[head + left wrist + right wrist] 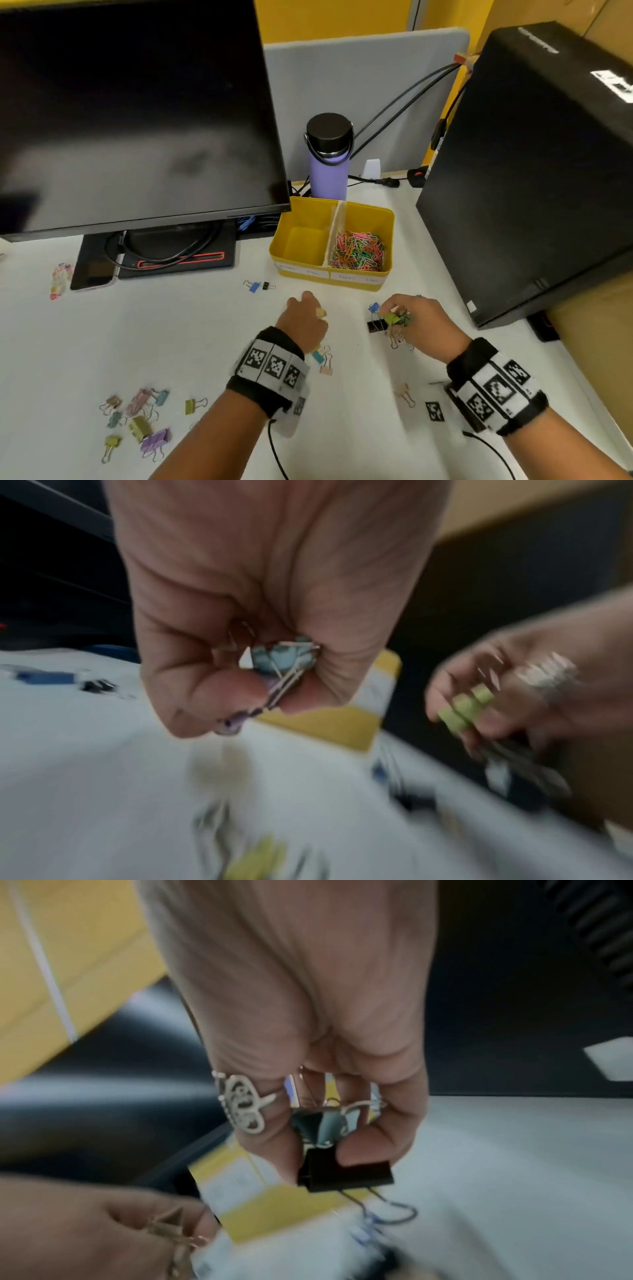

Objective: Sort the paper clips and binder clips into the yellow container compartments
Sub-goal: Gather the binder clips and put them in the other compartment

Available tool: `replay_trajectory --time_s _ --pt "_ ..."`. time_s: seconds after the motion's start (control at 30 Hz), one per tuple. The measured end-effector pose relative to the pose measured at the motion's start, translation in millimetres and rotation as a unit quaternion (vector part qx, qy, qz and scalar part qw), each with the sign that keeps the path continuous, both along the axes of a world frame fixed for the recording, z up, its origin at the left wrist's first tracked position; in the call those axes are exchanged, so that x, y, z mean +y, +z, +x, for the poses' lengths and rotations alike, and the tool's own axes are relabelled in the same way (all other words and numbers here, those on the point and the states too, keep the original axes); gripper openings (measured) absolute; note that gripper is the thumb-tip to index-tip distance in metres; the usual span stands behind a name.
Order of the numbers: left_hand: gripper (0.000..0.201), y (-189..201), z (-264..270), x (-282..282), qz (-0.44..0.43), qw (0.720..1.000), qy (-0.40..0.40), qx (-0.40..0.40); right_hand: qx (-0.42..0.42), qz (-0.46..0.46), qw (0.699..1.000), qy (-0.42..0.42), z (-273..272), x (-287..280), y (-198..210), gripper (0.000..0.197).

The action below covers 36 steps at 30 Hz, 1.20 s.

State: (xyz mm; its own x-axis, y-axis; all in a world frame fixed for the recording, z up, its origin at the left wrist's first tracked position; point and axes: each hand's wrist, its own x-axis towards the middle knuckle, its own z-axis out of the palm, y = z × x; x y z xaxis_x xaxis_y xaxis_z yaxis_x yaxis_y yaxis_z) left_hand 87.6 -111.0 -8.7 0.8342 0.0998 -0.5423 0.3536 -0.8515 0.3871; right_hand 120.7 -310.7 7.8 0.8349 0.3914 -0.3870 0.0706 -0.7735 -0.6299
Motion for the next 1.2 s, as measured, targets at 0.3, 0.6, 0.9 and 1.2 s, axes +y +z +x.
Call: replay_trajectory --time_s 0.3,0.6,0.9,1.2 --pt "0.010 83 68 62 -0.231 0.953 0.155 -0.124 -0.105 0.150 0.983 -0.006 61 112 53 0.027" --pt "0.032 70 79 100 -0.307 0.905 0.281 -0.084 -0.128 0.065 0.986 0.086 79 125 62 0.052" --pt "0.052 -24 20 92 0.071 0.996 0.059 0.019 -0.064 -0.110 0.958 0.258 16 25 -12 0.033" --pt "0.078 -34 -35 32 0.030 0.991 -0.123 0.037 0.001 -0.168 0.941 0.293 -14 -23 -43 0.108"
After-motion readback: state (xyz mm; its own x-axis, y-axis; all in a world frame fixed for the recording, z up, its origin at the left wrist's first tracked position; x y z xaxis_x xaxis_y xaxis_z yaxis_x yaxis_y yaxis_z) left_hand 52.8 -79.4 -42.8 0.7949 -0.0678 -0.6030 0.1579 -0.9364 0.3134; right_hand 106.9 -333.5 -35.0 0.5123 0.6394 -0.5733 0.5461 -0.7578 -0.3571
